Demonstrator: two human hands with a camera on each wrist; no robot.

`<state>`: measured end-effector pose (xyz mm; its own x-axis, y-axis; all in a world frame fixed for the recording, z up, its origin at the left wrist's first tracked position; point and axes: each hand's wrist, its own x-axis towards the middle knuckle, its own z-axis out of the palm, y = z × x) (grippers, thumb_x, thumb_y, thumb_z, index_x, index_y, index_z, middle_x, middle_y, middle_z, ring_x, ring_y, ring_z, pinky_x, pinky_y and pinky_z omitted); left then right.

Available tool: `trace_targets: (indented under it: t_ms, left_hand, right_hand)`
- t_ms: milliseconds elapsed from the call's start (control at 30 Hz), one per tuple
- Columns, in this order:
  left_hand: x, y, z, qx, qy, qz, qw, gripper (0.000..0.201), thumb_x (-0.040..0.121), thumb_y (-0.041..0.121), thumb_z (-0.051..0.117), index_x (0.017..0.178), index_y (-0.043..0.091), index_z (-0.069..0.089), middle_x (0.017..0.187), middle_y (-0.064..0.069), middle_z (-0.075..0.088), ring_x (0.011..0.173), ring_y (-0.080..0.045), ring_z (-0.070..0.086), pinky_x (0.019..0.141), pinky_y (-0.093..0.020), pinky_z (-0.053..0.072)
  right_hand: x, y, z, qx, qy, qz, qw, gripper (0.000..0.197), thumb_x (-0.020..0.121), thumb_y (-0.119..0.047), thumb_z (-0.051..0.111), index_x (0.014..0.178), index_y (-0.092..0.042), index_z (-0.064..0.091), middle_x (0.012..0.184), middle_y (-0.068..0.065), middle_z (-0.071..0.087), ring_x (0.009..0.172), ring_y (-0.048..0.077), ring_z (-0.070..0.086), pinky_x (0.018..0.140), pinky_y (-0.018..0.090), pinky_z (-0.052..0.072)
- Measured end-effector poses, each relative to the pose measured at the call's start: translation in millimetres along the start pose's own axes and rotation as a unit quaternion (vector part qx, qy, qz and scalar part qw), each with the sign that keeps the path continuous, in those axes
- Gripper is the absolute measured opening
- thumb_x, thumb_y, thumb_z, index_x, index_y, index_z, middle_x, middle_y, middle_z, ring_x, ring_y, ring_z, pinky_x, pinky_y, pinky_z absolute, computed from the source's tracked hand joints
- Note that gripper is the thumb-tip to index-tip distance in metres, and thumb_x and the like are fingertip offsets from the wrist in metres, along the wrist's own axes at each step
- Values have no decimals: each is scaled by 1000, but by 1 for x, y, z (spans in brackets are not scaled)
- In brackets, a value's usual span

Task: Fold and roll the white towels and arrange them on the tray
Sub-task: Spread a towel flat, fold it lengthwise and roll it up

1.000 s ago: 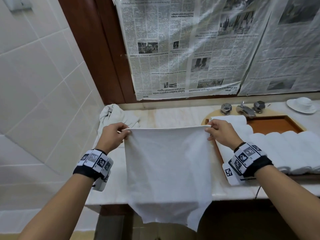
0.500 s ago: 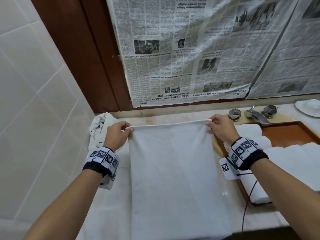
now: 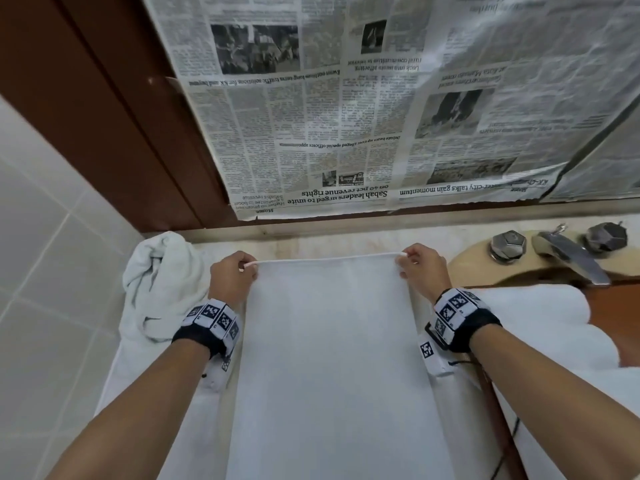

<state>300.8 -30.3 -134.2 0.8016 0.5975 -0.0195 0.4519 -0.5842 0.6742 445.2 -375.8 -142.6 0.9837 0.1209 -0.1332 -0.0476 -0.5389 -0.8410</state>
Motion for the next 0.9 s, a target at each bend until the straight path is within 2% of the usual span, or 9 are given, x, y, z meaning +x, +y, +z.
trace_targets:
  t_ms: [100, 233, 267, 367, 433, 500, 600, 733, 900]
  left_hand:
    - [16, -5, 17, 2, -2, -49, 999, 15, 83, 6, 59, 81, 16, 70, 77, -5, 71, 78, -20, 65, 54, -3, 34]
    - [29, -12, 29, 17, -8, -71, 997, 16, 84, 10, 62, 96, 15, 72, 90, -6, 71, 91, -24, 64, 77, -19, 43]
    - [29, -12, 29, 24, -21, -60, 998, 21, 86, 12, 64, 106, 13, 71, 98, -5, 70, 93, -23, 63, 84, -21, 41]
    - [15, -10, 27, 32, -12, 36, 999, 40, 90, 12, 65, 129, 9, 60, 126, -10, 58, 88, -20, 61, 93, -28, 43]
    - [-12, -11, 37, 40, 6, 103, 994, 42, 93, 20, 58, 133, 7, 55, 135, -13, 52, 108, -28, 60, 103, -40, 44]
    - [-43, -6, 57, 100, -43, 144, 984, 53, 96, 40, 40, 142, 14, 50, 150, -10, 45, 135, -31, 44, 113, -47, 35]
    - [-74, 14, 86, 179, -164, 123, 962, 57, 101, 51, 19, 156, 36, 23, 167, 8, 8, 153, -22, 6, 121, -52, 12]
    - [-83, 15, 100, 245, -179, 101, 948, 55, 102, 50, 7, 156, 46, 4, 166, 15, -9, 153, -19, -11, 120, -56, -5]
    - [-68, -17, 75, 278, -174, 71, 942, 71, 90, 60, -11, 157, 41, -3, 166, 7, -12, 154, -24, -8, 123, -47, -3]
  right_hand:
    - [19, 8, 15, -25, -17, 1, 1000, 6, 92, -20, 63, 91, -15, 63, 87, 8, 71, 80, 28, 70, 73, 11, 45]
    - [36, 12, 29, -46, -21, 19, 999, 5, 92, -19, 62, 95, -16, 65, 87, 6, 67, 93, 32, 64, 91, 35, 49]
    - [38, 11, 30, -58, -24, 19, 998, 14, 92, -19, 63, 104, -13, 65, 95, 8, 66, 98, 32, 63, 96, 40, 49]
    - [17, 1, 32, -154, -35, -25, 987, 46, 94, -18, 61, 136, -3, 49, 135, 18, 52, 126, 35, 46, 108, 38, 34]
    - [-16, -3, 45, -198, -53, -102, 973, 51, 97, -24, 55, 142, -1, 43, 148, 18, 43, 137, 36, 36, 111, 43, 31]
    - [-49, -4, 69, -265, -120, -166, 942, 59, 99, -37, 37, 150, -7, 35, 159, 11, 29, 146, 32, 25, 116, 47, 25]
    - [-78, -4, 104, -359, -205, -212, 886, 71, 94, -51, 4, 158, -20, 14, 165, -5, 1, 152, 24, 1, 121, 50, 7]
    - [-76, -3, 113, -411, -239, -176, 862, 76, 88, -57, -16, 158, -28, -5, 160, -14, -19, 151, 19, -14, 121, 47, -6]
    - [-57, 25, 64, -432, -206, -88, 874, 59, 103, -50, 5, 155, -30, -15, 159, -13, -25, 150, 16, -19, 122, 46, -6]
